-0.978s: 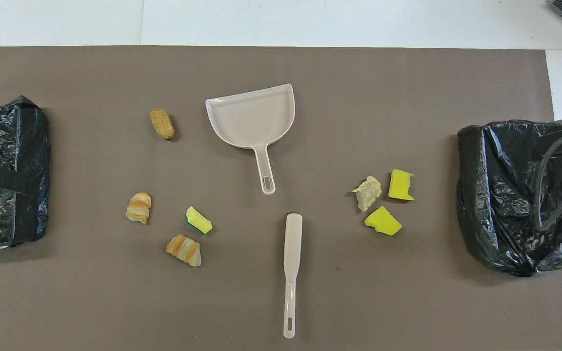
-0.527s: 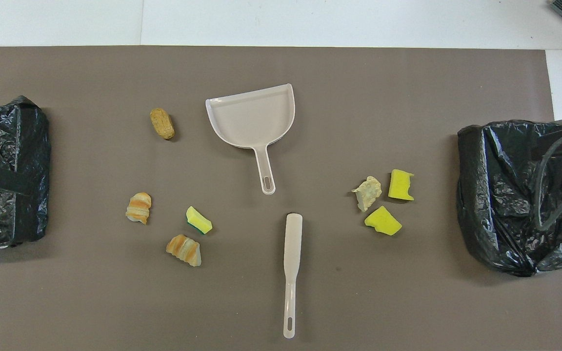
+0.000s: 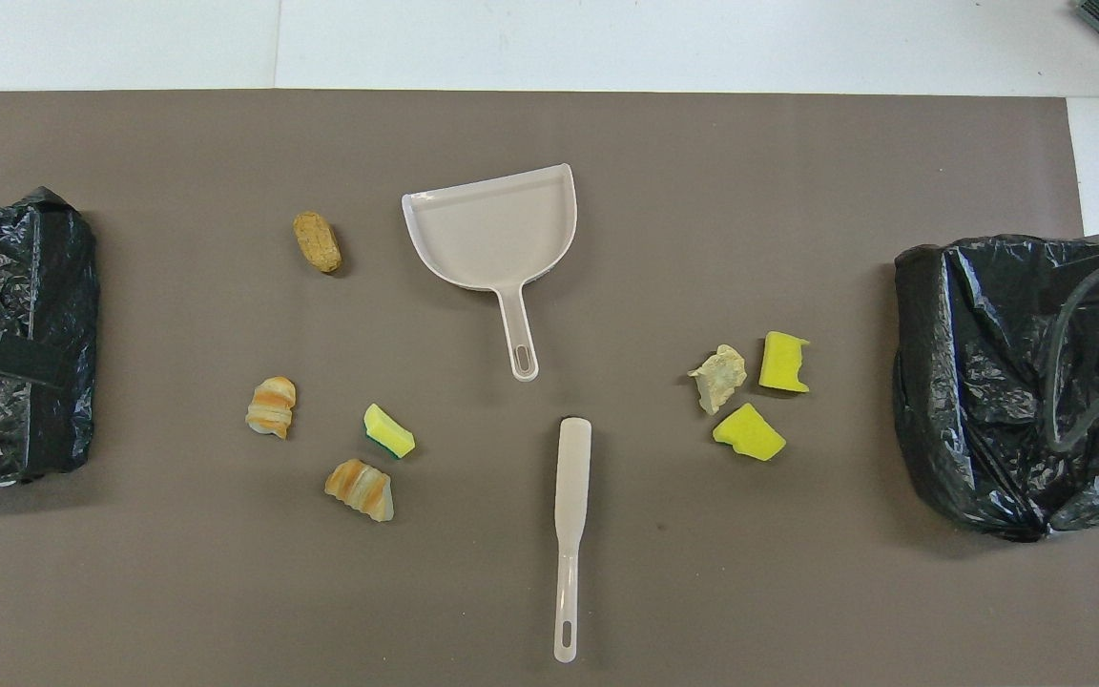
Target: Sweep and dump trash in bin
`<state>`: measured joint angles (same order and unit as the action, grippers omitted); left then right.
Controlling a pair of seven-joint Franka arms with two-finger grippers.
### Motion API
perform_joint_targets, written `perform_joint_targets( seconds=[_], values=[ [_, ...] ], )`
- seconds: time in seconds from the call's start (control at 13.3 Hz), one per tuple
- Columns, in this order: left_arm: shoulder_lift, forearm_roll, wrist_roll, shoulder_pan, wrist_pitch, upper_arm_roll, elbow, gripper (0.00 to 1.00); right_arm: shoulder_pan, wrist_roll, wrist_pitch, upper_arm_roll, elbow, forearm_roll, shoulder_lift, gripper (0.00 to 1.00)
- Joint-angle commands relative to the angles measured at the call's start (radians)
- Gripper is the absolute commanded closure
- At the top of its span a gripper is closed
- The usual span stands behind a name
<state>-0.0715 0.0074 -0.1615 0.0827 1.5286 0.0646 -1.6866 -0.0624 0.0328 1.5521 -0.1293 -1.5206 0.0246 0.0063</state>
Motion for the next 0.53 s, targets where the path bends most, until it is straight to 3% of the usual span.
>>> perform_joint_targets(
  seconds=[0.0,0.45],
  values=[
    [-0.044,0.003,-0.013,-0.005,0.033,-0.006,-0.071,0.0,0.001,-0.002,0.008,-0.001,-0.024,-0.012,-0.023,0.0],
    [-0.059,-0.023,-0.003,0.026,0.119,-0.014,-0.16,0.0,0.0,-0.002,0.006,-0.001,-0.024,-0.012,-0.023,0.0]
  ],
)
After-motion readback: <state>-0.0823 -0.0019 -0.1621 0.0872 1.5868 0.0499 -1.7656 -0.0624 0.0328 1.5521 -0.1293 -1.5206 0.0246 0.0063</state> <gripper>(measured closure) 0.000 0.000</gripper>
